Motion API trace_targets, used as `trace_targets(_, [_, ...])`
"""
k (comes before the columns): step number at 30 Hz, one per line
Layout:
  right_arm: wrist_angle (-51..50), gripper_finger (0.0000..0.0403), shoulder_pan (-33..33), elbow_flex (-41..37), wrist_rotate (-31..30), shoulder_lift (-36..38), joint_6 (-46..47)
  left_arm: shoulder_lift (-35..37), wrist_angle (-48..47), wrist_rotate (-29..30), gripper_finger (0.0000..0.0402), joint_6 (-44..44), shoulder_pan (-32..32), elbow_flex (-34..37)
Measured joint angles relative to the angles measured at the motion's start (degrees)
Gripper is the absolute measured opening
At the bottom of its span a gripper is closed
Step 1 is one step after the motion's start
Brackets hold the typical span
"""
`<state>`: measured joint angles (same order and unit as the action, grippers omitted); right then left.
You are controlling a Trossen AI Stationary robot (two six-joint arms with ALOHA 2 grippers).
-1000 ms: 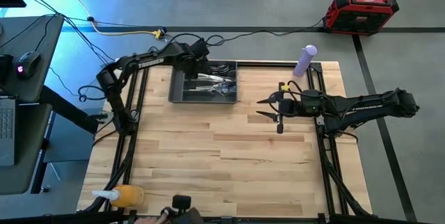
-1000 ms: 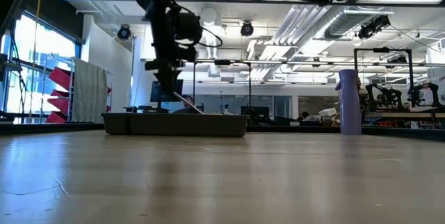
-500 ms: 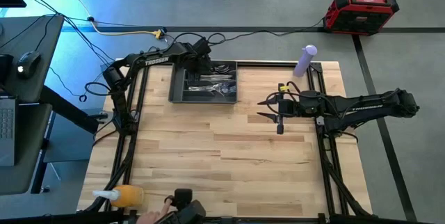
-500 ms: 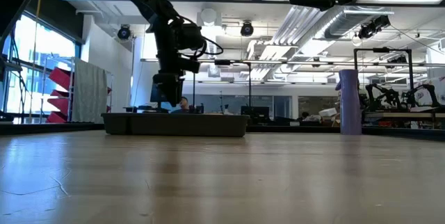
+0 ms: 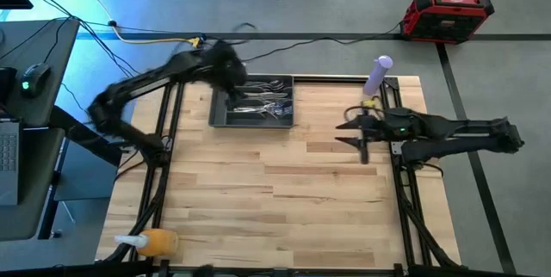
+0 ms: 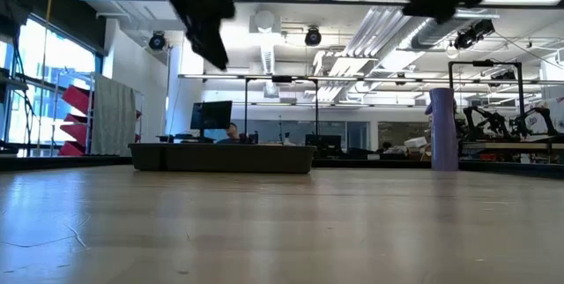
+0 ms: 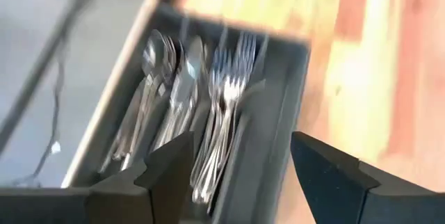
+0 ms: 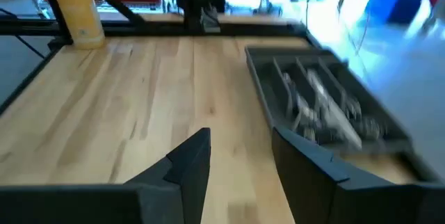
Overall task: Sort silverware
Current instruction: Return to Home Position
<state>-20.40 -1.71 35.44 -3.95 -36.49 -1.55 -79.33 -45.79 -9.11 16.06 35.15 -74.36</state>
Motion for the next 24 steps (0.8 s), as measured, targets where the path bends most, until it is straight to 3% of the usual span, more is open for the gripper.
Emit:
trace_targets(7, [-2.42,0.0134,-6.89,-10.13,5.83,17.57,8.01,26.46,18.63,-4.67,0.0198,-14.04,-5.38,21.1])
trace_targets(12, [8.65,0.0129,-11.8,-22.83,11.25,25.8,13.91,40.45,33.18,-3.76,0.0197,-24.41,-10.78,36.13])
trace_targets(17, [28.25,0.0128,-14.38,-33.68,8.57,26.27,20.03,46.62,48.24,-0.64,0.0197,-27.83,-15.65,48.99])
trace_targets(21, [28.06,0.0128,-14.54,-34.88,-1.3,25.2,16.54,46.71,64.06,3.39,0.0197,-27.91,-18.42,59.37])
trace_targets(24, [29.77,0.0128,-14.52,-34.88,-3.89,25.24,13.68,46.34,75.16,4.74,0.0197,-27.36,-20.06,66.89])
